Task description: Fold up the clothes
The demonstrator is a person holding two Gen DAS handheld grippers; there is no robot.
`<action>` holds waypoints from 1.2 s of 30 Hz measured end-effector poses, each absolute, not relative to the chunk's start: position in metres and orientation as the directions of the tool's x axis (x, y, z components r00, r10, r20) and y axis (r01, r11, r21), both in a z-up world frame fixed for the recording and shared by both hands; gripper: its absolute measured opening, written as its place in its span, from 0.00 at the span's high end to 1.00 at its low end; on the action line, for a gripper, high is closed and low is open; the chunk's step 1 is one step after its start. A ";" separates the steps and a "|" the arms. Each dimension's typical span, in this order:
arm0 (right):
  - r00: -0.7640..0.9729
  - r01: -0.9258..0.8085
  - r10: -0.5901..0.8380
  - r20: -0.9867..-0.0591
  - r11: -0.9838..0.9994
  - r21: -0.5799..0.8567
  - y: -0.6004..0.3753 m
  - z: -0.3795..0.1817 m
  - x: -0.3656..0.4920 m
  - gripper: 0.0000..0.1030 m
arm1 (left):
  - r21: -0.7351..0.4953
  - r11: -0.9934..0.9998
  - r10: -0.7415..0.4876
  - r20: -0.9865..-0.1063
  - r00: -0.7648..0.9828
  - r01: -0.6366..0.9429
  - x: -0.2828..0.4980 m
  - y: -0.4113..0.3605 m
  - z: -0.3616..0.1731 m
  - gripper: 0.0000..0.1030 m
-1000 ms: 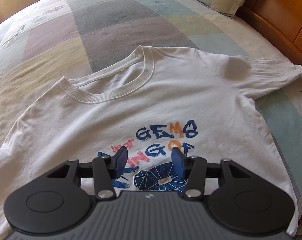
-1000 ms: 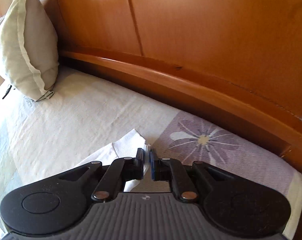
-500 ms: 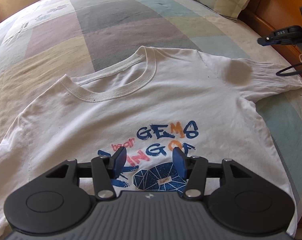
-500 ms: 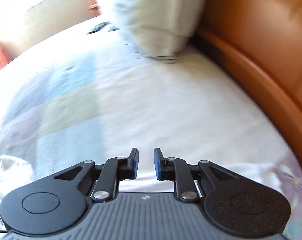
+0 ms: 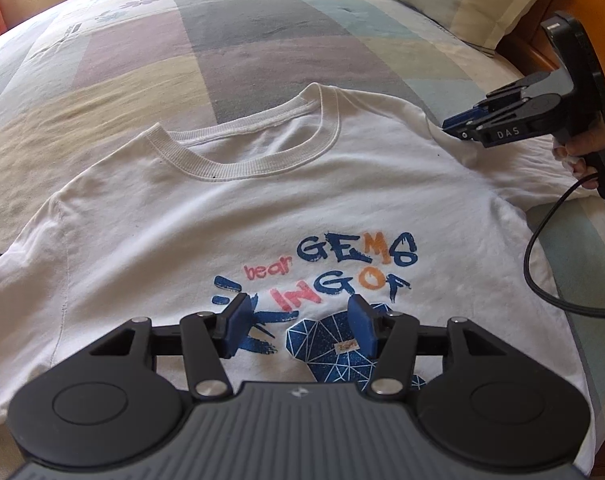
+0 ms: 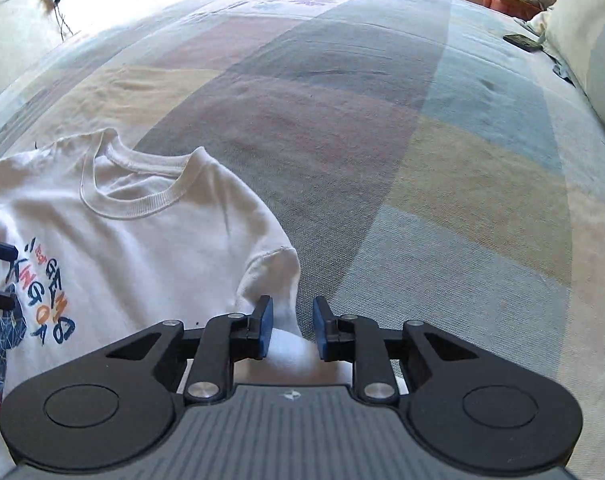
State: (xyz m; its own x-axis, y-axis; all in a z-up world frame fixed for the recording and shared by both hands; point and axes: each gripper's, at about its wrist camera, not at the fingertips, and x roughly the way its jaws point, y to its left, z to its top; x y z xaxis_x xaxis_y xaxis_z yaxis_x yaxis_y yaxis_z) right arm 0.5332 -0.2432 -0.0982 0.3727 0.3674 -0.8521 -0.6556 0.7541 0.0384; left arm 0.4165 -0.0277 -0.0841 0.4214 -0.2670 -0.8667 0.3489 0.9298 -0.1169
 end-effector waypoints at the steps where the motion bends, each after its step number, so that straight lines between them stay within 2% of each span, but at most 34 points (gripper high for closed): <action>1: 0.386 -0.660 0.353 -0.852 0.752 0.012 -0.241 -0.100 0.529 0.69 | -0.120 0.929 -0.270 -0.867 0.420 0.349 0.417 -0.028 -0.085 0.48; 5: 0.416 -0.655 0.329 -0.848 0.755 -0.028 -0.237 -0.102 0.520 0.68 | -0.125 0.925 -0.278 -0.866 0.416 0.358 0.420 -0.031 -0.087 0.48; 6: 0.410 -0.659 0.331 -0.850 0.751 -0.026 -0.236 -0.102 0.519 0.73 | -0.127 0.925 -0.280 -0.865 0.416 0.359 0.420 -0.032 -0.087 0.48; 7: 0.400 -0.663 0.335 -0.853 0.748 -0.018 -0.234 -0.102 0.520 0.82 | -0.128 0.924 -0.282 -0.864 0.416 0.360 0.421 -0.032 -0.086 0.48; 10: 0.429 -0.666 0.318 -0.846 0.744 -0.057 -0.229 -0.097 0.523 0.96 | -0.126 0.924 -0.283 -0.861 0.423 0.362 0.423 -0.033 -0.084 0.48; 13: 0.560 -0.603 0.250 -0.790 0.777 -0.182 -0.227 -0.088 0.537 0.96 | -0.121 0.924 -0.280 -0.860 0.427 0.364 0.425 -0.034 -0.082 0.48; 15: 0.581 -0.545 0.226 -0.782 0.821 -0.168 -0.233 -0.082 0.553 0.95 | -0.118 0.924 -0.279 -0.858 0.431 0.363 0.427 -0.033 -0.080 0.48; 17: 0.585 -0.520 0.248 -0.772 0.845 -0.123 -0.245 -0.071 0.557 0.90 | -0.116 0.925 -0.278 -0.856 0.437 0.363 0.428 -0.031 -0.078 0.48; 19: 0.587 -0.492 0.241 -0.773 0.864 -0.105 -0.262 -0.064 0.551 0.76 | -0.113 0.926 -0.276 -0.854 0.441 0.359 0.429 -0.030 -0.077 0.47; 21: 0.588 -0.461 0.223 -0.778 0.882 -0.095 -0.280 -0.057 0.542 0.67 | -0.115 0.932 -0.270 -0.854 0.445 0.345 0.430 -0.027 -0.078 0.47; 24: 0.544 -0.397 0.193 -0.816 0.917 -0.047 -0.305 -0.058 0.524 0.65 | -0.118 0.939 -0.260 -0.856 0.446 0.322 0.430 -0.023 -0.082 0.47; 26: 0.496 -0.346 0.202 -0.844 0.938 0.020 -0.316 -0.062 0.511 0.56 | -0.111 0.943 -0.248 -0.863 0.440 0.314 0.428 -0.023 -0.085 0.47; 27: 0.479 -0.320 0.199 -0.855 0.947 0.041 -0.318 -0.065 0.505 0.48 | -0.111 0.944 -0.244 -0.867 0.434 0.311 0.428 -0.023 -0.087 0.47; 29: 0.462 -0.271 0.193 -0.866 0.960 0.069 -0.318 -0.076 0.500 0.46 | -0.108 0.945 -0.238 -0.873 0.426 0.309 0.427 -0.023 -0.090 0.47; 32: 0.471 -0.179 0.084 -0.878 0.984 -0.002 -0.314 -0.100 0.508 0.46 | -0.074 0.946 -0.213 -0.878 0.429 0.317 0.426 -0.024 -0.090 0.46; 34: 0.516 -0.127 0.051 -0.855 0.992 -0.018 -0.322 -0.106 0.522 0.32 | -0.031 0.947 -0.177 -0.880 0.441 0.318 0.427 -0.023 -0.089 0.46; 36: 0.531 -0.077 -0.001 -0.847 0.996 -0.050 -0.334 -0.105 0.539 0.24 | -0.013 0.952 -0.157 -0.877 0.454 0.305 0.429 -0.019 -0.087 0.46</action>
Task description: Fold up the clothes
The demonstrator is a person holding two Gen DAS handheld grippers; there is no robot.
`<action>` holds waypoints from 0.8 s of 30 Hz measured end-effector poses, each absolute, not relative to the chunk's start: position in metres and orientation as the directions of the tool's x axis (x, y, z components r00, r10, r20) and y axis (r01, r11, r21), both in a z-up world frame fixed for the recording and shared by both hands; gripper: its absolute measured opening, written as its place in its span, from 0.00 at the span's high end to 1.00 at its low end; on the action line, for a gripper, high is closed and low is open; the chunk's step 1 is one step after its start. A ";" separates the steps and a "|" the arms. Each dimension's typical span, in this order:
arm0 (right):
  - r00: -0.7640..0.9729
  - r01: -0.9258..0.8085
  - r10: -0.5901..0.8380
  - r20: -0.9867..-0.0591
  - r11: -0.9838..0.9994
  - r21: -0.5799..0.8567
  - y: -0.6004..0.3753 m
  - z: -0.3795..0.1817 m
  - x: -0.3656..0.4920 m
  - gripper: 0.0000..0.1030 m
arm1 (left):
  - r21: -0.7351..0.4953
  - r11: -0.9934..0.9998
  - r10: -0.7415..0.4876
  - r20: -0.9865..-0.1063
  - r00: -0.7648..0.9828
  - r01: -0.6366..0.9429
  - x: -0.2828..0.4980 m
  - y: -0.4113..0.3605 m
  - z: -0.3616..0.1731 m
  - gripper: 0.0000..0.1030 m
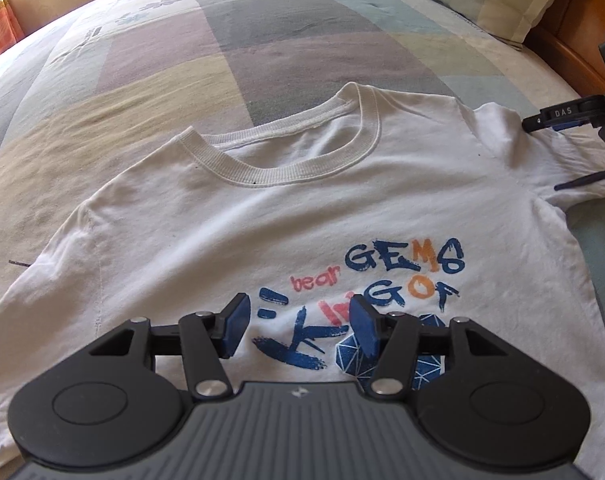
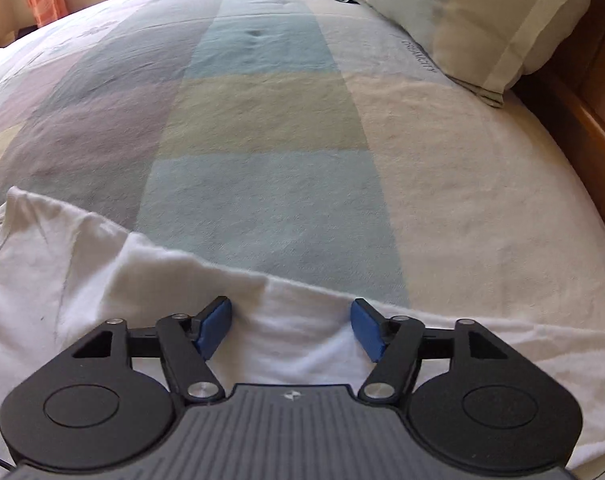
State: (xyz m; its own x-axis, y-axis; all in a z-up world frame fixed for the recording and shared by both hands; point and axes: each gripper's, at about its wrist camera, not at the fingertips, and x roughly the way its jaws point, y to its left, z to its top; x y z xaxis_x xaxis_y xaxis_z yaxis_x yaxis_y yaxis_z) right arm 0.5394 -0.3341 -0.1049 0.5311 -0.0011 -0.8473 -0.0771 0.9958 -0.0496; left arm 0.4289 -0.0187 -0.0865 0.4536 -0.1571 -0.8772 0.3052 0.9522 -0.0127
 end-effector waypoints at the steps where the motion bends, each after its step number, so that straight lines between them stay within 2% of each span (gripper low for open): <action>1: 0.529 -0.047 -0.017 -0.848 0.998 -0.049 -0.343 -0.103 0.547 0.24 | -0.016 0.956 -0.156 -0.875 0.459 0.294 0.430 -0.016 -0.085 0.46; 6: 0.495 -0.057 0.069 -0.866 0.997 0.046 -0.343 -0.075 0.533 0.24 | -0.031 0.969 -0.148 -0.865 0.479 0.244 0.430 -0.009 -0.082 0.45; 9: 0.462 -0.121 0.171 -0.870 0.984 0.130 -0.313 -0.071 0.512 0.16 | -0.036 0.972 -0.144 -0.869 0.473 0.231 0.426 -0.010 -0.084 0.45; 12: 0.462 -0.098 0.116 -0.879 0.992 0.080 -0.284 -0.096 0.516 0.16 | -0.030 0.969 -0.144 -0.875 0.463 0.245 0.419 -0.013 -0.086 0.45; 15: 0.528 -0.055 0.048 -0.848 0.998 0.022 -0.280 -0.109 0.542 0.03 | 0.013 0.962 -0.117 -0.881 0.458 0.272 0.412 -0.015 -0.090 0.44; 17: 0.561 -0.024 0.017 -0.828 1.000 0.004 -0.283 -0.113 0.558 0.00 | 0.011 0.965 -0.113 -0.884 0.453 0.263 0.411 -0.012 -0.092 0.44; 20: 0.561 0.030 0.029 -0.827 0.998 0.055 -0.307 -0.097 0.560 0.02 | -0.012 0.972 -0.121 -0.883 0.454 0.235 0.408 -0.008 -0.091 0.44; 24: 0.603 -0.039 0.152 -0.783 0.986 0.161 -0.332 -0.074 0.503 0.00 | -0.028 0.973 -0.133 -0.881 0.455 0.230 0.404 -0.010 -0.091 0.43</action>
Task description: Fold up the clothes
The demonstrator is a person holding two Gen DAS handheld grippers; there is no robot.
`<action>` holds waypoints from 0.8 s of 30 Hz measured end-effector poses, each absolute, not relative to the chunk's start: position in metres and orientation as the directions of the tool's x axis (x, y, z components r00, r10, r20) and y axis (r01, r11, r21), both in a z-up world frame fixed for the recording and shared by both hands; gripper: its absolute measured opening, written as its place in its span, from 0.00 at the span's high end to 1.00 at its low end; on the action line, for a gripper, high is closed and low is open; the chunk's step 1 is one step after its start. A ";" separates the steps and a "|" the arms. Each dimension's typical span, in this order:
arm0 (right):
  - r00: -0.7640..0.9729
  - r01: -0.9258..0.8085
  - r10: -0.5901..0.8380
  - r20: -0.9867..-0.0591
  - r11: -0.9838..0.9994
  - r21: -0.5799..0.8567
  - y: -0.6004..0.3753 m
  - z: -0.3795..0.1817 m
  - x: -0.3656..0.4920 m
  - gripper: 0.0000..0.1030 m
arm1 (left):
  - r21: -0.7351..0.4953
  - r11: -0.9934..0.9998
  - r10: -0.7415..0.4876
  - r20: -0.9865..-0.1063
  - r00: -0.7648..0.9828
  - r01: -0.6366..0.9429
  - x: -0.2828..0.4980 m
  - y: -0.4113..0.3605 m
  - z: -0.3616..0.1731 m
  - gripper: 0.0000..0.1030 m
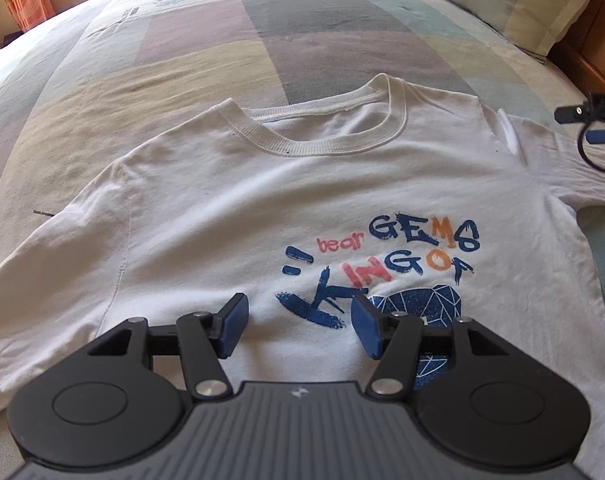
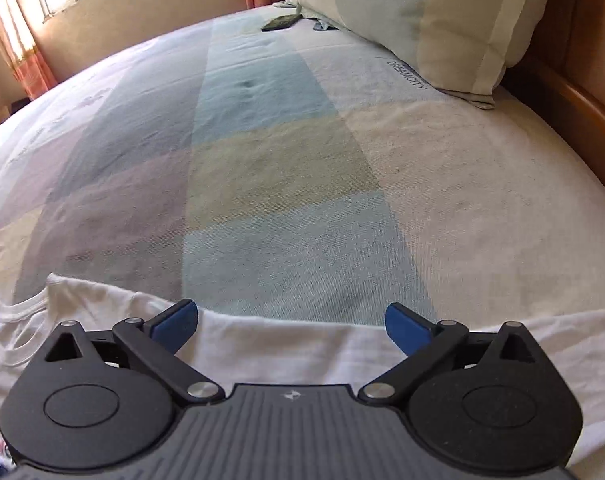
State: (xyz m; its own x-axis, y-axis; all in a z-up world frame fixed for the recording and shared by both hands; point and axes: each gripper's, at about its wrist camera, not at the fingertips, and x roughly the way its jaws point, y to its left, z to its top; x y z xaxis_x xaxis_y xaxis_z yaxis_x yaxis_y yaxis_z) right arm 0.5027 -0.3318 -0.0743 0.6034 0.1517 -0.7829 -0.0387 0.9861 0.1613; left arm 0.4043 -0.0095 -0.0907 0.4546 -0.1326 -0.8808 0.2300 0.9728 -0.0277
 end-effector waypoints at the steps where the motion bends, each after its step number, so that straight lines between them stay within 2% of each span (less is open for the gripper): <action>1: 0.599 -0.050 0.165 -0.784 0.984 0.168 -0.336 -0.076 0.488 0.00 | -0.029 0.972 -0.136 -0.881 0.453 0.234 0.403 -0.011 -0.091 0.43; 5: 0.541 -0.036 0.061 -0.839 0.998 0.049 -0.361 -0.108 0.442 0.00 | -0.025 0.966 -0.143 -0.882 0.450 0.259 0.400 -0.014 -0.094 0.43; 8: 0.540 -0.040 0.026 -0.841 0.999 0.005 -0.376 -0.107 0.426 0.00 | -0.028 0.964 -0.149 -0.882 0.448 0.265 0.400 -0.013 -0.094 0.42; 13: 0.575 0.107 -0.040 -0.818 0.994 0.027 -0.414 -0.095 0.443 0.00 | -0.022 0.963 -0.144 -0.883 0.446 0.268 0.401 -0.018 -0.094 0.42; 15: 0.557 0.173 -0.073 -0.827 0.984 0.030 -0.430 -0.102 0.458 0.00 | -0.026 0.963 -0.146 -0.887 0.438 0.268 0.401 -0.019 -0.096 0.39; 16: 0.547 0.206 -0.089 -0.832 0.978 0.031 -0.438 -0.105 0.466 0.00 | -0.029 0.964 -0.145 -0.890 0.432 0.265 0.402 -0.019 -0.099 0.33; 19: 0.542 0.299 -0.122 -0.831 0.953 0.055 -0.454 -0.106 0.477 0.00 | -0.058 0.968 -0.164 -0.883 0.441 0.244 0.401 -0.015 -0.102 0.31; 21: 0.544 0.323 -0.090 -0.834 0.940 0.110 -0.450 -0.098 0.474 0.00 | -0.083 0.971 -0.179 -0.873 0.454 0.223 0.401 -0.010 -0.098 0.31; 24: 0.562 0.258 -0.021 -0.827 0.954 0.151 -0.421 -0.089 0.465 0.00 | -0.101 0.975 -0.185 -0.856 0.483 0.196 0.397 -0.001 -0.090 0.31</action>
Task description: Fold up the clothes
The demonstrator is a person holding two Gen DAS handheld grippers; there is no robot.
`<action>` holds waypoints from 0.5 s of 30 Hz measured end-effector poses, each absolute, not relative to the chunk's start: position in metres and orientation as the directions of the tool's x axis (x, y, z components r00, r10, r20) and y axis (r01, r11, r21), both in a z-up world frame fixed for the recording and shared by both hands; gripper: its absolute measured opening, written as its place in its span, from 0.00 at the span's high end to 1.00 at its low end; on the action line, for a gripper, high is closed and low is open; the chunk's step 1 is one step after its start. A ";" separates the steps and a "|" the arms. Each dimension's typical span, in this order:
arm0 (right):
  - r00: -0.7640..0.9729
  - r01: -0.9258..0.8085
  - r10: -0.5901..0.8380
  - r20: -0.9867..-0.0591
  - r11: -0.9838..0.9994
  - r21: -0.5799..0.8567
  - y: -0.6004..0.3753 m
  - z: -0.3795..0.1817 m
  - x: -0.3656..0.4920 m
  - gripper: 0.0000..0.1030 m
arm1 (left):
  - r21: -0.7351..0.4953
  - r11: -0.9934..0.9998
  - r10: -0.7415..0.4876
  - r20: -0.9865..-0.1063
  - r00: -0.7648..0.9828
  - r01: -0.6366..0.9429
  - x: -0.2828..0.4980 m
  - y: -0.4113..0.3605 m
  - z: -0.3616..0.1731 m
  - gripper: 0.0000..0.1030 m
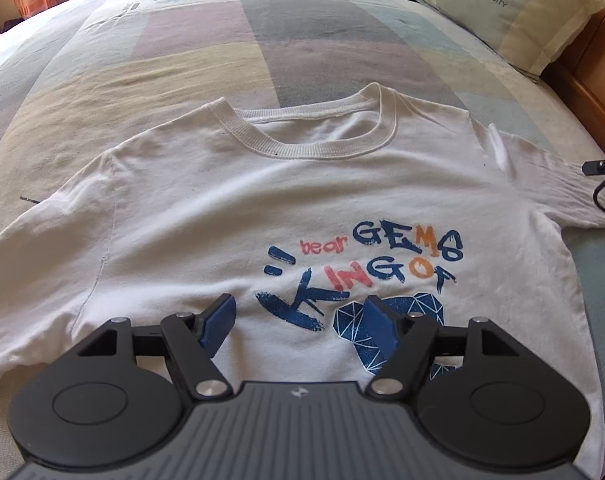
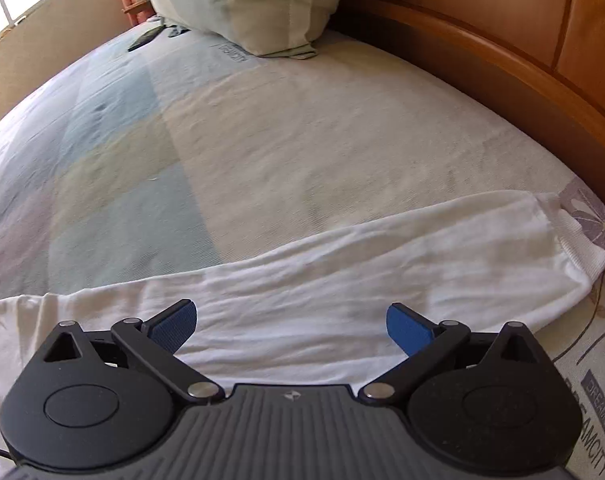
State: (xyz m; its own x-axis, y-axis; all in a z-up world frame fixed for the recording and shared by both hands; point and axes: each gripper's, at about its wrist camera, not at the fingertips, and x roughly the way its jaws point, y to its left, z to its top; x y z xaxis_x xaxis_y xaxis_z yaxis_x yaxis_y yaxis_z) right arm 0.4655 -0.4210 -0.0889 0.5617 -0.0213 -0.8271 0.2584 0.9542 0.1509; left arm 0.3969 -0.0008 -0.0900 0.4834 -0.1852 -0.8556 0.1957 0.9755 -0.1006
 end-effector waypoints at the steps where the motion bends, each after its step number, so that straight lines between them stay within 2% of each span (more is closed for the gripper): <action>1: 0.564 0.227 -0.002 -0.826 0.962 0.153 -0.407 -0.087 0.463 0.00 | -0.102 0.976 -0.184 -0.856 0.484 0.191 0.395 0.003 -0.089 0.31; 5: 0.571 0.109 0.106 -0.814 0.973 0.203 -0.346 -0.078 0.453 0.00 | -0.101 0.979 -0.174 -0.866 0.468 0.177 0.383 0.024 -0.089 0.31; 8: 0.561 -0.060 0.224 -0.797 0.971 0.230 -0.284 -0.067 0.448 0.00 | -0.086 0.977 -0.170 -0.868 0.467 0.196 0.364 0.039 -0.086 0.31; 15: 0.451 -0.416 0.377 -0.809 0.891 0.183 -0.149 -0.052 0.456 0.00 | 0.040 0.953 -0.108 -0.881 0.460 0.299 0.315 0.080 -0.074 0.31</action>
